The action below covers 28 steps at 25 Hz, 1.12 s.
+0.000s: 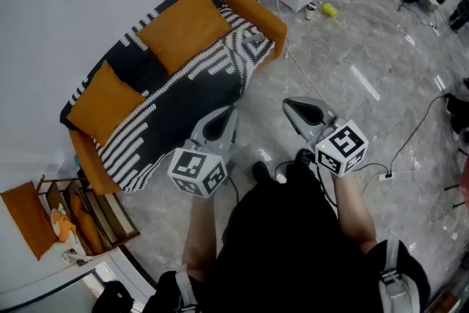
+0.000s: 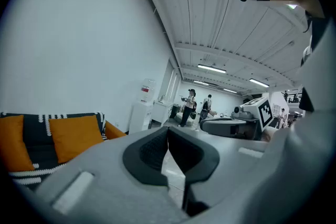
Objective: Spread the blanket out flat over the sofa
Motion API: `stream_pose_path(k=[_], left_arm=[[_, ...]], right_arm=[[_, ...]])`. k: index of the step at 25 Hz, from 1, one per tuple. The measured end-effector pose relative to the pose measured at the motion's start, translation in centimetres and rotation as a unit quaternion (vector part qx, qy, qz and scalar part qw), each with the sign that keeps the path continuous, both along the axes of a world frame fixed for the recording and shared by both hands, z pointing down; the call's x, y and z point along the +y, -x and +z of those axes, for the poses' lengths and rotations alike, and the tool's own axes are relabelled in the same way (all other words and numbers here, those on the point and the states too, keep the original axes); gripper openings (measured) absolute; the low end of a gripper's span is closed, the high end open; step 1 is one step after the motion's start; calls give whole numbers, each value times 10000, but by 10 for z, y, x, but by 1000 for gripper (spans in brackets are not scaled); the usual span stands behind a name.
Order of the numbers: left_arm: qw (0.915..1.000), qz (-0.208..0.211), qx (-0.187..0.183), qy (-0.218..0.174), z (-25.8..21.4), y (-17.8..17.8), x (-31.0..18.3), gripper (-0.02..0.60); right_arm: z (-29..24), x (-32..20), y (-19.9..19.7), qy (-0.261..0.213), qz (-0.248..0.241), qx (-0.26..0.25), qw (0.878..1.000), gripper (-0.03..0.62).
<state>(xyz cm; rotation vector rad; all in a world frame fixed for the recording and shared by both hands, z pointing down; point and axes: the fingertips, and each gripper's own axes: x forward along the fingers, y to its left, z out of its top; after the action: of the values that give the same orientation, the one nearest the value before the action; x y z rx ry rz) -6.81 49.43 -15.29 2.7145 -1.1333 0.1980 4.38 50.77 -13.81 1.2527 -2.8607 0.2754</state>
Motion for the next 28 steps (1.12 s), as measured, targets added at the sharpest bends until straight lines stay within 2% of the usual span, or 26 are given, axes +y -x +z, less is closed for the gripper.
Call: stream_pose_path(k=[6,15,20,28], left_arm=[[10000,26,-13,10,2,-1,2,11],[10000,-38,-5,27,8,7,-8,11],[9998,27,-17,191,18,5,-12,11],[9991,-2,-8,418,37,-10,-36,11]], right_arm=[[-1,1,0,-47,7,1,10000,5],[3,-9,-19,121,408,-45,9991,5],[5,-9,-30,338,698,-157,9969,5],[22,-32,-49,549,721,-146,9958,5]])
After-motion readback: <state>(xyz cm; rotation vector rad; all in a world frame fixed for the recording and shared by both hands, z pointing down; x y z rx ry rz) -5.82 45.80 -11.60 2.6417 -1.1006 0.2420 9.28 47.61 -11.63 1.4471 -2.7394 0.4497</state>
